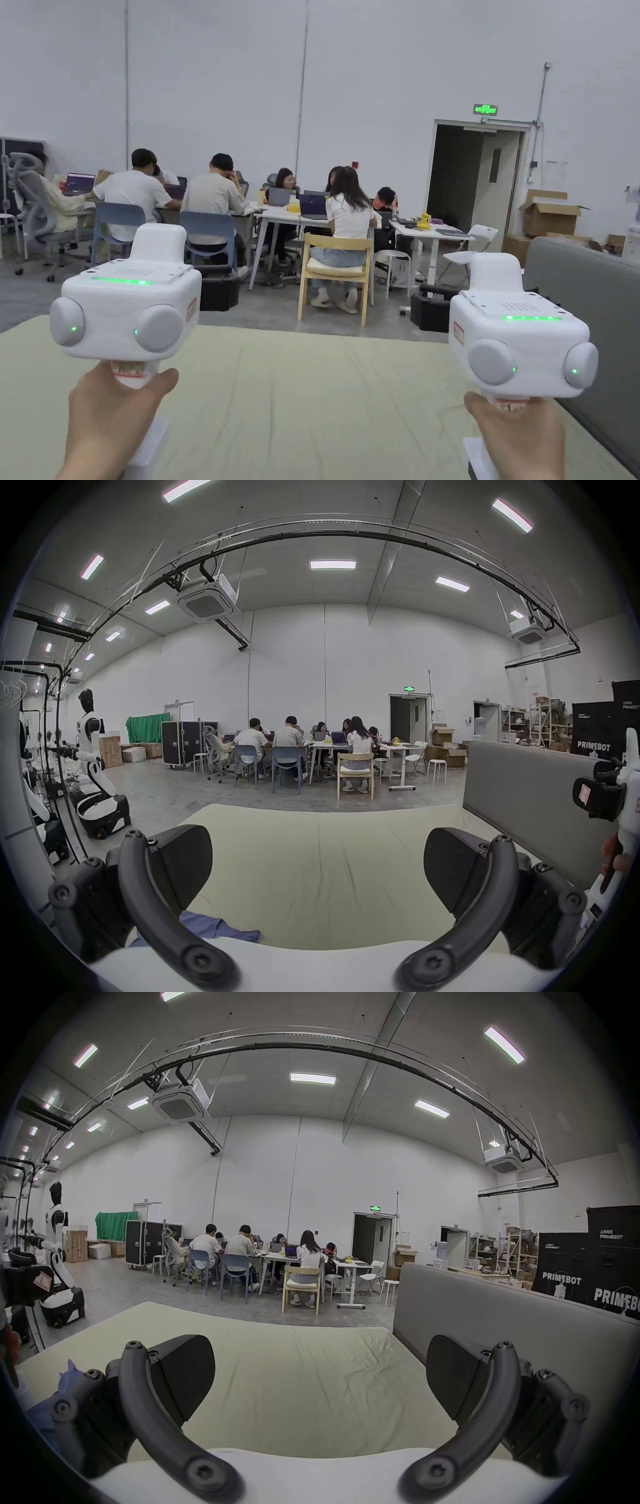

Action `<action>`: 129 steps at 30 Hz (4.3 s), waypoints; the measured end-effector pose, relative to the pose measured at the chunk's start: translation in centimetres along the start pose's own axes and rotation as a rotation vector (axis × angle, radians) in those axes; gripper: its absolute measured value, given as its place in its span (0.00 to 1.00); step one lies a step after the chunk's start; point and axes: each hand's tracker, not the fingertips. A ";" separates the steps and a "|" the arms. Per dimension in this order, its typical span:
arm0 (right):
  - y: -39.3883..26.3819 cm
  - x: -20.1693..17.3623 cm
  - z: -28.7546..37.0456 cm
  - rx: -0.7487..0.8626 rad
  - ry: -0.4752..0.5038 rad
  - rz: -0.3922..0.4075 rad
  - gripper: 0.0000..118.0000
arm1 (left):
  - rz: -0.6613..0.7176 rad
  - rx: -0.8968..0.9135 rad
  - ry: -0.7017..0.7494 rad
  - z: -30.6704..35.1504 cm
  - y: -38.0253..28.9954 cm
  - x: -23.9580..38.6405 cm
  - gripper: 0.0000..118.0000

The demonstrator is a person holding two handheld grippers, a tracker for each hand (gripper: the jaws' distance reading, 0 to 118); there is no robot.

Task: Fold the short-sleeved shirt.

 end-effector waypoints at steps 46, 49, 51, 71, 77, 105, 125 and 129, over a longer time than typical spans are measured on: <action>-1.4 -0.6 -0.6 -0.023 0.029 -0.012 1.00 | -0.006 0.003 -0.008 0.1 -0.5 0.0 1.00; -1.3 -0.6 -0.5 -0.023 0.030 -0.013 1.00 | -0.012 -0.002 -0.009 0.3 -0.3 0.1 1.00; -1.4 -0.6 -0.5 -0.024 0.033 -0.015 1.00 | -0.017 0.003 -0.008 0.4 -0.3 0.1 1.00; -1.1 -0.6 -0.6 -0.015 0.037 -0.005 1.00 | 0.001 0.010 -0.029 0.1 -0.2 0.1 1.00; -1.1 -0.2 -0.7 0.002 0.048 -0.013 1.00 | -0.004 0.049 -0.046 0.1 -0.2 0.0 1.00; -5.4 -20.1 0.5 -0.022 0.441 -0.097 0.02 | -0.077 -0.084 0.366 9.8 -5.3 -19.0 0.00; -12.3 -31.2 -3.9 -0.188 0.624 0.052 0.02 | 0.152 -0.533 0.207 6.4 -22.7 -27.4 0.89; -15.9 -28.7 -6.8 -0.292 0.565 0.128 0.02 | 0.096 -0.722 0.146 -0.7 -32.6 -22.5 0.95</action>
